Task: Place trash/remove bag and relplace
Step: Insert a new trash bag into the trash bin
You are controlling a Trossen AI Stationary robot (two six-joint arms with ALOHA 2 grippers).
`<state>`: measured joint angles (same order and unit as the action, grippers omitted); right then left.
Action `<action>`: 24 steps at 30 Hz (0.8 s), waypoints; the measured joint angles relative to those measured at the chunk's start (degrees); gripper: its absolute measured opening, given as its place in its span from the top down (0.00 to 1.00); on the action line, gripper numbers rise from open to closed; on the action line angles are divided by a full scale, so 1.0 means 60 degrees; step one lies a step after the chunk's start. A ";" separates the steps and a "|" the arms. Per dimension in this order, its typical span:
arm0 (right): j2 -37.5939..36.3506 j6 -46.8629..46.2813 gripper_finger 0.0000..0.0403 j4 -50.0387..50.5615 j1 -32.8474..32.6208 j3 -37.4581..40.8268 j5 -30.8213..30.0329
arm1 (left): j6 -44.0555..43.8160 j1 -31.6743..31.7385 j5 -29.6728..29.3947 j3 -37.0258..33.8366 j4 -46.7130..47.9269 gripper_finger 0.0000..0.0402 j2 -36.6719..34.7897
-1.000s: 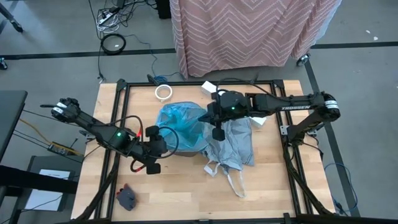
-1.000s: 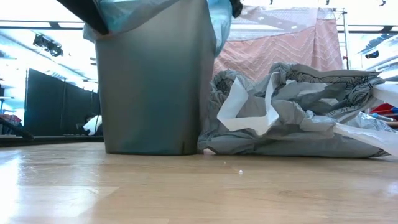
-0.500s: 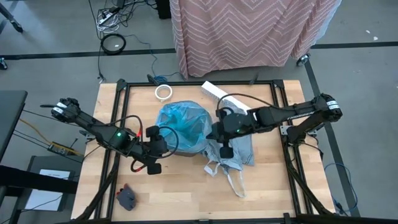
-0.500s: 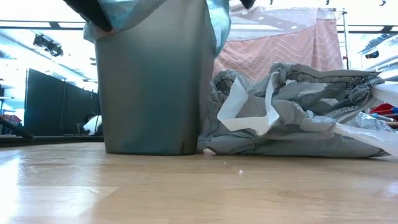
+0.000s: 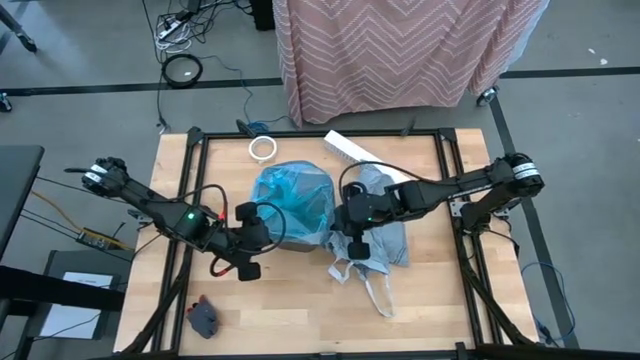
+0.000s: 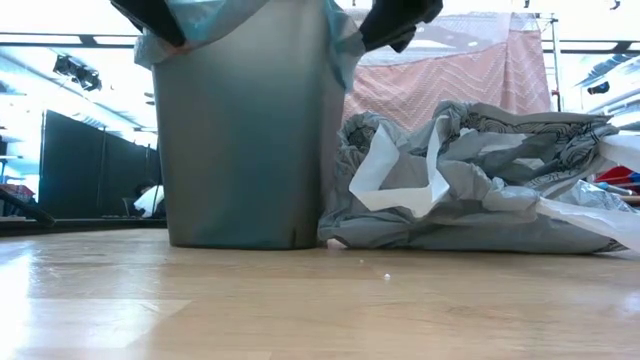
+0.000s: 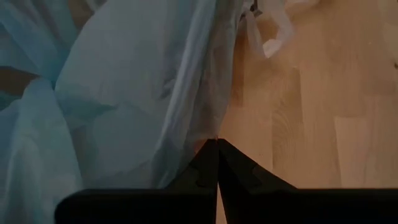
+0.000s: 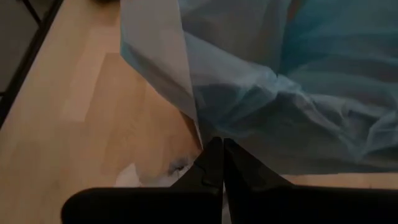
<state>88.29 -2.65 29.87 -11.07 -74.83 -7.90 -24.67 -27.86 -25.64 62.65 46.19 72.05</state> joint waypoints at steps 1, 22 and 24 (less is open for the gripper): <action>0.0000 -0.0027 1.00 -0.0043 0.0014 0.0033 0.0000 | 0.0000 0.0000 -0.0002 0.0000 -0.0010 0.97 0.0000; 0.0000 0.0135 1.00 -0.0098 -0.0138 0.0081 -0.0002 | -0.1140 -0.0448 0.0130 0.0202 -0.0019 1.00 0.0036; 0.0000 0.0142 1.00 -0.0095 -0.0138 0.0081 0.0000 | -0.1071 -0.0444 0.0059 0.0419 -0.0035 1.00 0.0036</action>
<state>88.29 -1.80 29.30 -11.90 -74.35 -7.90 -31.09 -30.52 -25.28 65.17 45.98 72.27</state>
